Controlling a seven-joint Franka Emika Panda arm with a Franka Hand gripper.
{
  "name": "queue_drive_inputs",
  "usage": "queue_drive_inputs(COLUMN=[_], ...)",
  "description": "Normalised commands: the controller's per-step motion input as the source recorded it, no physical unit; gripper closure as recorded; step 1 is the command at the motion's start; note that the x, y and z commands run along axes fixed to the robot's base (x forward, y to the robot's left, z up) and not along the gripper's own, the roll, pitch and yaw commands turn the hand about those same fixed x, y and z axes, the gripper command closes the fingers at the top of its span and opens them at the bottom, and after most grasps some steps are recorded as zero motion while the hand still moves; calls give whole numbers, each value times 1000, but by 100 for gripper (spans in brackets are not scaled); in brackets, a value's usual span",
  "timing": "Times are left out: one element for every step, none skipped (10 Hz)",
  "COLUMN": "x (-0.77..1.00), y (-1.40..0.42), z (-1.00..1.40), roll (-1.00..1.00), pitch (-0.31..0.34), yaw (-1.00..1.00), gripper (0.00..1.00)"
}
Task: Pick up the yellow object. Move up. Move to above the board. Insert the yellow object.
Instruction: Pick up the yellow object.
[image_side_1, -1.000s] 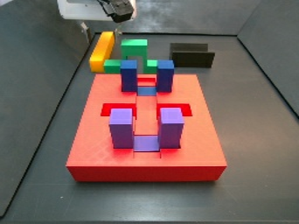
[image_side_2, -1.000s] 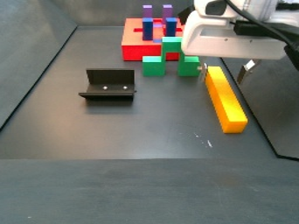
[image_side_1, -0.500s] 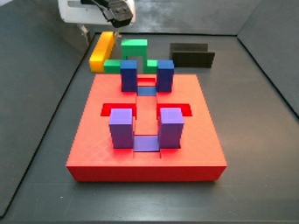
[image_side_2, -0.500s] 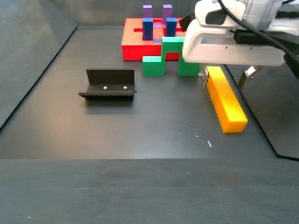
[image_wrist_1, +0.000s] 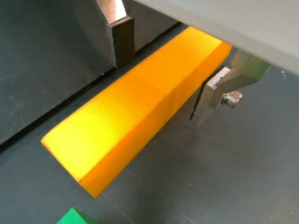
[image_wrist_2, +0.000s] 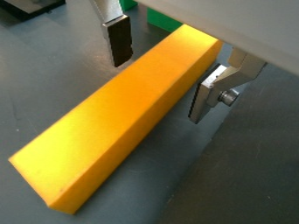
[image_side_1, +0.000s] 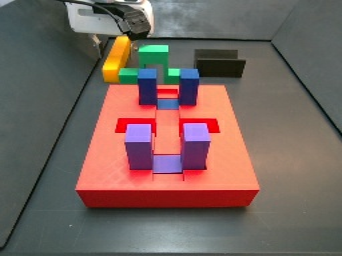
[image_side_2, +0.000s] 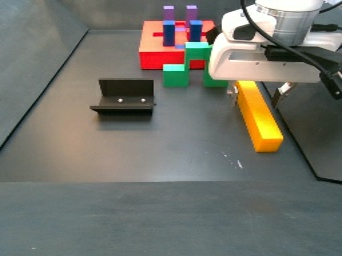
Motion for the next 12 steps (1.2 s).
queue_drive_inputs(x=[0, 0, 0, 0, 0, 0, -29, 0, 0, 0, 0, 0], y=[0, 0, 0, 0, 0, 0, 0, 0, 0, 0, 0, 0], z=[-129, -214, -177, -151, -146, -69, 0, 0, 0, 0, 0, 0], roll=[4, 20, 14, 14, 20, 11, 11, 0, 0, 0, 0, 0], pitch=[0, -14, -4, 0, 0, 0, 0, 0, 0, 0, 0, 0], yaw=[-31, -17, -17, -17, -20, -17, 0, 0, 0, 0, 0, 0], gripper=[0, 0, 0, 0, 0, 0, 0, 0, 100, 100, 100, 100])
